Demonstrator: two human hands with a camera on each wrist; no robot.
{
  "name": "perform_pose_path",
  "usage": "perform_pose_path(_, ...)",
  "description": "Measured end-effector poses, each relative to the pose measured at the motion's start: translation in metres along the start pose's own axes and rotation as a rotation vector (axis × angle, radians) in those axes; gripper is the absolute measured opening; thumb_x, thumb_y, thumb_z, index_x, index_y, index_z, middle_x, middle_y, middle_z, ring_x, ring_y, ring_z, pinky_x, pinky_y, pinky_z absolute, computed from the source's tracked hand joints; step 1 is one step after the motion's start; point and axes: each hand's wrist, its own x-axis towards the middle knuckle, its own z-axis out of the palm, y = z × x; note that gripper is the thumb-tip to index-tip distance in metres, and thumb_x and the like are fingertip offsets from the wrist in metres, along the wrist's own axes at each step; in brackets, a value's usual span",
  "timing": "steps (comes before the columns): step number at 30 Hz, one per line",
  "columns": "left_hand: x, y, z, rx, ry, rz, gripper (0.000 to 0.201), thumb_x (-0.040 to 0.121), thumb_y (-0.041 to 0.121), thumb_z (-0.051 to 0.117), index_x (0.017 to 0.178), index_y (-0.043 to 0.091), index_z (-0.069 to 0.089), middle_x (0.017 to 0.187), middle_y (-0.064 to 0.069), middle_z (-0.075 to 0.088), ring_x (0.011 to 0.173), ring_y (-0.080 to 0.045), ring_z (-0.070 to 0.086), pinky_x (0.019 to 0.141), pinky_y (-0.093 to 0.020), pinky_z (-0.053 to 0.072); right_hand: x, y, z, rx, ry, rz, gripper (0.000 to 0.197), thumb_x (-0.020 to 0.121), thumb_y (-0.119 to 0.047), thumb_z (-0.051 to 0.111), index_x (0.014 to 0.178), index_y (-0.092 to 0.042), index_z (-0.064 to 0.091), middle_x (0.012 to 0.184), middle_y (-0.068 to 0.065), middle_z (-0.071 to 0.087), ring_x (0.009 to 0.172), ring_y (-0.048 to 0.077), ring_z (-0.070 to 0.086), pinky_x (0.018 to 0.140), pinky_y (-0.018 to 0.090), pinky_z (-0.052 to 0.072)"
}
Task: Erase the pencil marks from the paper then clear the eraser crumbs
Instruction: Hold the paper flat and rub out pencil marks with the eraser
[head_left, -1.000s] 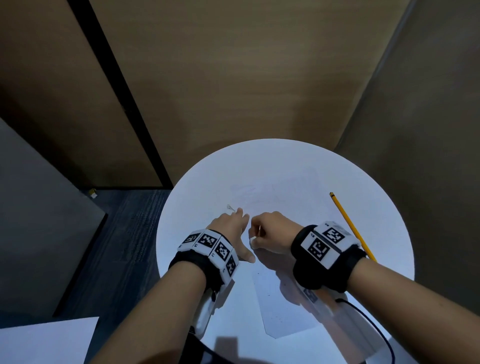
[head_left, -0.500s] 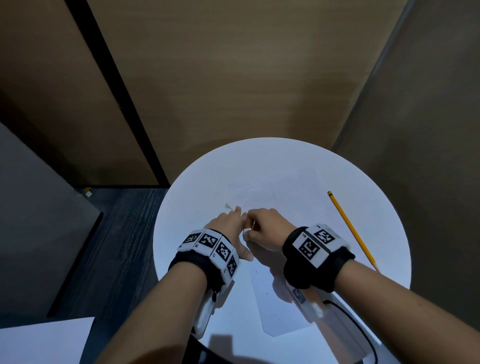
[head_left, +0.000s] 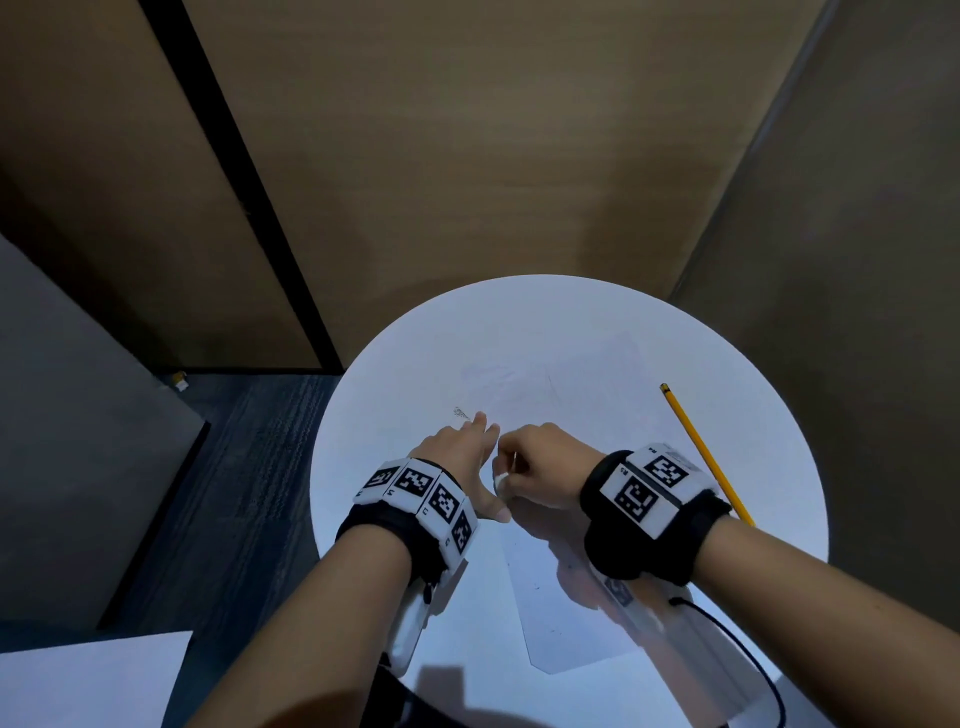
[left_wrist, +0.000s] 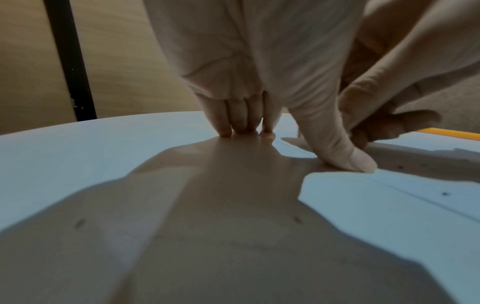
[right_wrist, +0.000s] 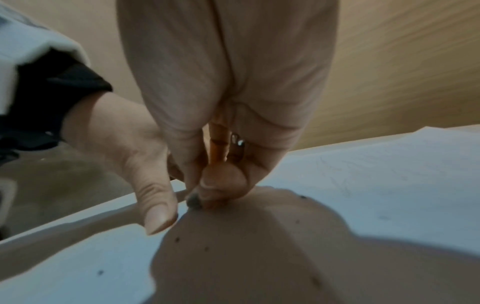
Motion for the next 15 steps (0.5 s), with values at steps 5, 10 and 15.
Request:
perform_pose_path(5, 0.001, -0.002, 0.002, -0.044, 0.010, -0.008, 0.083, 0.073, 0.039, 0.078, 0.141, 0.020, 0.034, 0.158, 0.000, 0.016, 0.131, -0.028, 0.039, 0.097, -0.036, 0.039, 0.003, 0.003, 0.004, 0.065, 0.111, 0.027, 0.009, 0.089, -0.013, 0.054, 0.082, -0.017, 0.049, 0.098, 0.010, 0.063, 0.090, 0.022, 0.056, 0.068, 0.022, 0.034)
perform_pose_path(10, 0.002, -0.002, 0.001, -0.024, -0.004, 0.007, 0.094, 0.076, 0.040, 0.076, 0.150, 0.020, 0.020, 0.160, -0.001, 0.005, 0.139, -0.028, 0.029, 0.106, -0.038, 0.033, 0.001, 0.000, -0.007, -0.036, -0.037, 0.006, 0.020, 0.087, -0.015, 0.060, 0.073, -0.024, 0.049, 0.094, 0.005, 0.062, 0.090, 0.020, 0.056, 0.066, 0.022, 0.037)
perform_pose_path(15, 0.001, -0.001, 0.001, -0.064, -0.002, -0.019, 0.096, 0.073, 0.039, 0.078, 0.149, 0.020, 0.023, 0.159, -0.001, 0.010, 0.136, -0.027, 0.033, 0.101, -0.037, 0.038, 0.004, 0.001, -0.002, -0.024, 0.034, 0.009, 0.011, 0.089, -0.013, 0.054, 0.097, -0.006, 0.057, 0.101, 0.011, 0.063, 0.095, 0.024, 0.057, 0.070, 0.023, 0.038)
